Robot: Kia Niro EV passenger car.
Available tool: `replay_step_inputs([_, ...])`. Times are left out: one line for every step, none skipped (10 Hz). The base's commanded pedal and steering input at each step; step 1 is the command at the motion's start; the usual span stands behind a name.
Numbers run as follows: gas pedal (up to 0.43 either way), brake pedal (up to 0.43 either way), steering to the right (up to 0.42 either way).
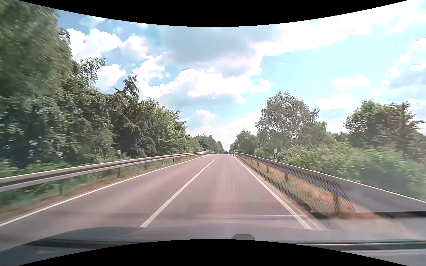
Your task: Follow the waypoints while adhering to traffic rules and regulations
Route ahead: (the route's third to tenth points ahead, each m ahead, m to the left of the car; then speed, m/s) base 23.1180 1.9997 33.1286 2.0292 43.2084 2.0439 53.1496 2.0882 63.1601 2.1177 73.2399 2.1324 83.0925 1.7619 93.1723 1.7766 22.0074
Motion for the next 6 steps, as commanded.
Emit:
replay_step_inputs([0.24, 0.0, 0.001])
replay_step_inputs([0.24, 0.0, 0.001])
replay_step_inputs([0.24, 0.0, 0.001])
replay_step_inputs([0.24, 0.0, 0.001])
replay_step_inputs([0.24, 0.0, 0.001])
replay_step_inputs([0.24, 0.0, 0.001])
